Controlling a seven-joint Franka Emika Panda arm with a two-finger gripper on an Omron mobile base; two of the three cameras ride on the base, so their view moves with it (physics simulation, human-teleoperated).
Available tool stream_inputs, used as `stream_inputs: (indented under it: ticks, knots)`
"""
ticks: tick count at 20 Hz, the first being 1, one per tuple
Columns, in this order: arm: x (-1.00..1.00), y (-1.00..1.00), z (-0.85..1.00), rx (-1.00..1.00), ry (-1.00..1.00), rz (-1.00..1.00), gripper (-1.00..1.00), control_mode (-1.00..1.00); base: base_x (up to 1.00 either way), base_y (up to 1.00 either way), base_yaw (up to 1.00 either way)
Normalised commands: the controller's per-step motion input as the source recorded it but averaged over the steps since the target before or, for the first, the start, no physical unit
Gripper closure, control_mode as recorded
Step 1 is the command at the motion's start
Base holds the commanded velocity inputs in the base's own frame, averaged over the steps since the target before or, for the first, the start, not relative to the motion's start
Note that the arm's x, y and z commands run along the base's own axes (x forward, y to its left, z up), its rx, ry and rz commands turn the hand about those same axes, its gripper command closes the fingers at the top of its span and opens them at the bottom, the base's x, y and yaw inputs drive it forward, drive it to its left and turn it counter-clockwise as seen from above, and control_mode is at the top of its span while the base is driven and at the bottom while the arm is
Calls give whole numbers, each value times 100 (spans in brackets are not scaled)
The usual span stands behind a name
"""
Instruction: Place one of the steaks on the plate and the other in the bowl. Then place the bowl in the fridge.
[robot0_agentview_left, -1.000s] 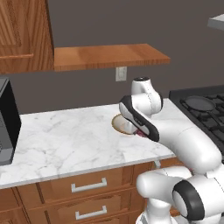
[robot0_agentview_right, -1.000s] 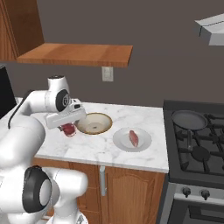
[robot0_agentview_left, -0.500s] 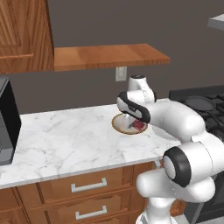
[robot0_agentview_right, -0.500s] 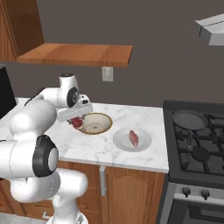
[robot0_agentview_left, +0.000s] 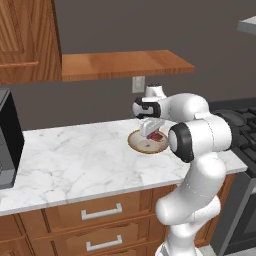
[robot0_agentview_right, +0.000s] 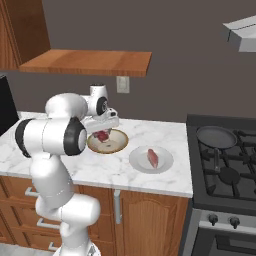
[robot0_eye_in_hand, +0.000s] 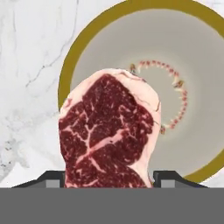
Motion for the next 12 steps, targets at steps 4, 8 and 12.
stream_inputs:
  ticks: [4, 8, 12]
  knots:
    - [54, 0, -48, 0, 1, 0, 100, -100, 0, 0, 0]
    - [40, 0, -45, 0, 1, 0, 100, -100, 0, 0, 0]
    - [12, -1, -46, 0, 5, 0, 100, -100, 0, 0, 0]
